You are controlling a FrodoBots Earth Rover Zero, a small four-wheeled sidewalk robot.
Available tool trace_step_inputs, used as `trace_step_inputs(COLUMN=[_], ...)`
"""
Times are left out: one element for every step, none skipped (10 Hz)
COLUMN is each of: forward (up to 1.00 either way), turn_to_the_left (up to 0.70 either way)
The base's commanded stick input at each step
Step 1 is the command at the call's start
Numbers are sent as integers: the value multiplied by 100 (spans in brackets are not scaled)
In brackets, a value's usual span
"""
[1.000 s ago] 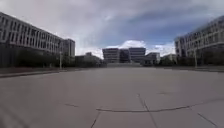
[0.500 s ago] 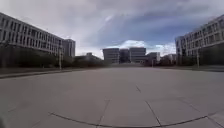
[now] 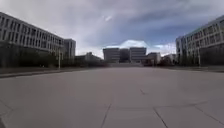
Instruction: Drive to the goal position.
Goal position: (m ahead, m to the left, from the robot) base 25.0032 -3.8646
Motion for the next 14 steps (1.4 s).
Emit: trace_step_inputs(forward=[78,82,85,85,85,85,85,85,85,85,85,85,85,85], turn_to_the_left=[0,0,-1,-3,-12,-21,-29,-20,0,-1,-1,-2,-1,0])
